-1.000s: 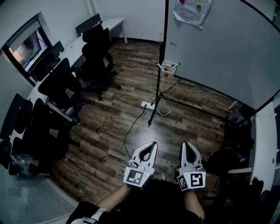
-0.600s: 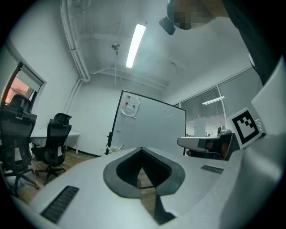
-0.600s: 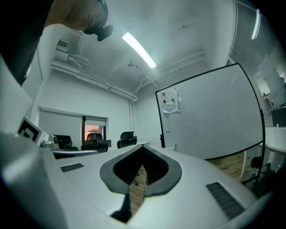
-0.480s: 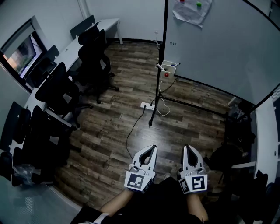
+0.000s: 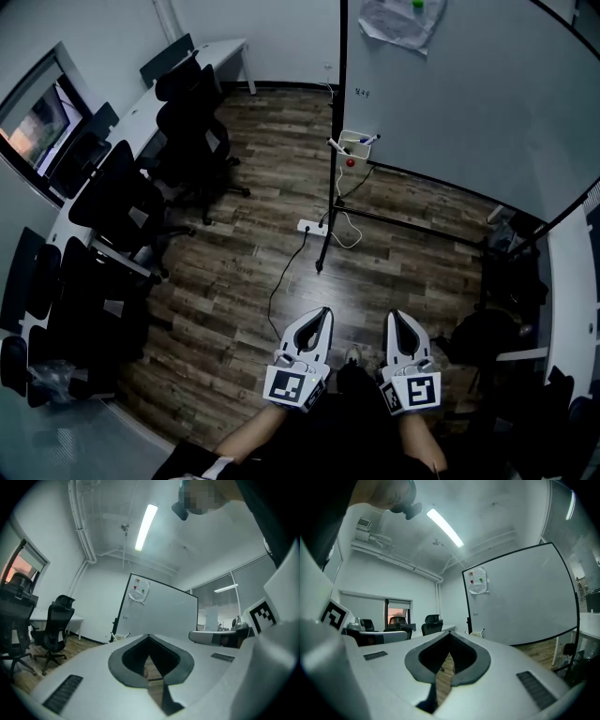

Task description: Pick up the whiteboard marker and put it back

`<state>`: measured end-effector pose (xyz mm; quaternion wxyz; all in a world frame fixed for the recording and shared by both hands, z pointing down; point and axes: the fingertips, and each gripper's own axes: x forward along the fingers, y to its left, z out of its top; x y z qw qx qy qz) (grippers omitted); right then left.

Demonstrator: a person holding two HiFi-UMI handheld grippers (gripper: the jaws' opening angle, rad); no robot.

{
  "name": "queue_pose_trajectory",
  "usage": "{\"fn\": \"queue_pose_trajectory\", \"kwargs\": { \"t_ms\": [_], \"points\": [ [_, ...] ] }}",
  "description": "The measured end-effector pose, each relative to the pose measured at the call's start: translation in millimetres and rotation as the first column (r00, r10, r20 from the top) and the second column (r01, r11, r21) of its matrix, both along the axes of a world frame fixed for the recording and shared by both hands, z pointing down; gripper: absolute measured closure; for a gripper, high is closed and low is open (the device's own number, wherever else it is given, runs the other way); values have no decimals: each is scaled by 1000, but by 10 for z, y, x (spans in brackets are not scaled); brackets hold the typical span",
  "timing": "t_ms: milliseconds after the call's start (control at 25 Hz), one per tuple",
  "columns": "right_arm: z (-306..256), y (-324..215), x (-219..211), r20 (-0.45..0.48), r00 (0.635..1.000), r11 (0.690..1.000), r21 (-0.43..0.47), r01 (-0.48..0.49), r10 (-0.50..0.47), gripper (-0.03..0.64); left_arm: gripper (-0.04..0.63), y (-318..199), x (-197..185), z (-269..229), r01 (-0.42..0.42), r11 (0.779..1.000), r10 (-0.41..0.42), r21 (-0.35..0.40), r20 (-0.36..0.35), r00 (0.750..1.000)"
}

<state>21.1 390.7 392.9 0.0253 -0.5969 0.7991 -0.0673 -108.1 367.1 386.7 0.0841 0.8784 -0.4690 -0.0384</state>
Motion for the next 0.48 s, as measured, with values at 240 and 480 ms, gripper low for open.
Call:
{"fn": "queue_pose_trajectory", "kwargs": {
  "t_ms": [240, 480],
  "points": [
    [17, -398, 245, 7, 1000, 1000, 3, 12, -13, 604, 586, -323, 254, -19, 19, 1000, -19, 4, 1, 1000],
    [18, -737, 504, 3, 999, 999, 1, 42, -42, 604, 586, -612, 567, -40, 41, 999, -41, 7, 13, 999]
  ]
}}
